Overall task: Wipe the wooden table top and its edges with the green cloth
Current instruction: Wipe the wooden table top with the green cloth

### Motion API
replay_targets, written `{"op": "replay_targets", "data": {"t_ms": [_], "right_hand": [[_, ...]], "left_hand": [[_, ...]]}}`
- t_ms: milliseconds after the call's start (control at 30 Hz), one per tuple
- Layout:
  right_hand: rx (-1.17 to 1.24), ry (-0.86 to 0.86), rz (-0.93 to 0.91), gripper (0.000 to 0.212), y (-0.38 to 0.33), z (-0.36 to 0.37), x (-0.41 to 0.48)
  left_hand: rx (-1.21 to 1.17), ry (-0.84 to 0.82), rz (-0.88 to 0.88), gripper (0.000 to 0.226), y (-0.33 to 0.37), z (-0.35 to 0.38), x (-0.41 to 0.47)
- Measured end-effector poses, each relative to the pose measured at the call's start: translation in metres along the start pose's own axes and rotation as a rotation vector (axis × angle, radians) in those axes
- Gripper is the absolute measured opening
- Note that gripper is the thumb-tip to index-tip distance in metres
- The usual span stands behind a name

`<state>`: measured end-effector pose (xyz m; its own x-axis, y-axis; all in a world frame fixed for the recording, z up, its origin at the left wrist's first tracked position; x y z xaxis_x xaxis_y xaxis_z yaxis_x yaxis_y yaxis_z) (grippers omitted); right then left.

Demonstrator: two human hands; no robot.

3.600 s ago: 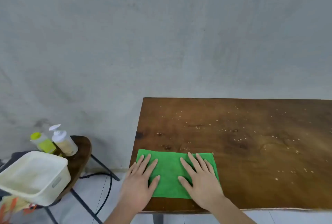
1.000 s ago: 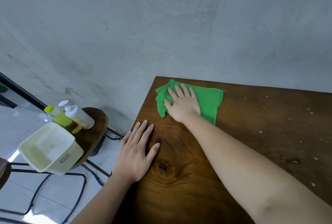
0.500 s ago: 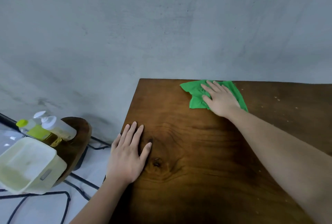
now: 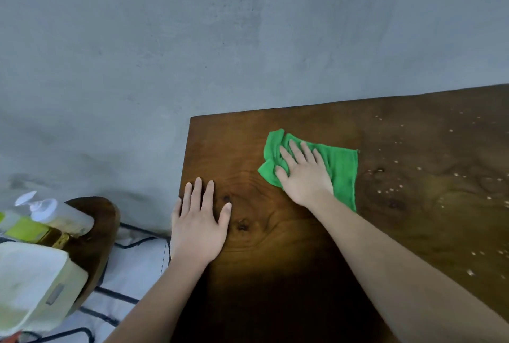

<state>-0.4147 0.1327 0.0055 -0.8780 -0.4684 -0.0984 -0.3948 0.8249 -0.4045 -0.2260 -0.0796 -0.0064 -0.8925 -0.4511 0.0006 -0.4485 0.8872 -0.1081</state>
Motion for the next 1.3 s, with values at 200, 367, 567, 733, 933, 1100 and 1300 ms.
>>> {"op": "replay_targets", "data": {"t_ms": [200,367,567,733,933,1100,1300], "right_hand": [[-0.016,-0.107,-0.274,0.07,-0.016,0.021,-0.093],[0.023,-0.066,-0.174,0.066,0.053,-0.013,-0.127],[0.056,0.088,0.167,0.068,0.17,-0.059,-0.163],[0.087,0.261,0.537,0.073,0.201,-0.068,-0.187],[0.107,0.238,0.548,0.074,0.118,-0.031,-0.187],[0.08,0.127,0.28,0.076,0.036,0.01,-0.201],[0.1,0.062,0.016,0.068,0.026,0.018,-0.242]], "left_hand": [[0.006,0.005,0.107,0.092,0.007,-0.005,-0.005],[0.047,0.009,0.198,0.095,0.016,-0.004,-0.005],[0.065,-0.001,0.306,0.1,0.027,0.0,-0.004],[0.061,0.008,0.371,0.1,0.035,-0.002,-0.005],[0.046,0.009,0.413,0.1,0.051,-0.006,-0.008],[0.04,0.004,0.494,0.094,0.087,-0.013,-0.018],[0.018,0.011,0.582,0.076,0.143,-0.023,-0.018]]}}
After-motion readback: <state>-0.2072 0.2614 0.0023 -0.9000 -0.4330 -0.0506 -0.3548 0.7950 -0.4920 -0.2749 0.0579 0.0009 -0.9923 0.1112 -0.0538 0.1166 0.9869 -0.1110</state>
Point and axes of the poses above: each hand's wrist, its own x-axis towards the middle knuckle, its own z-axis out of the palm, y = z × x, the point moved 8 cm from there along x, towards the middle knuckle, and after that the axes turned 14 degrees about x, right-handed, at the moved point
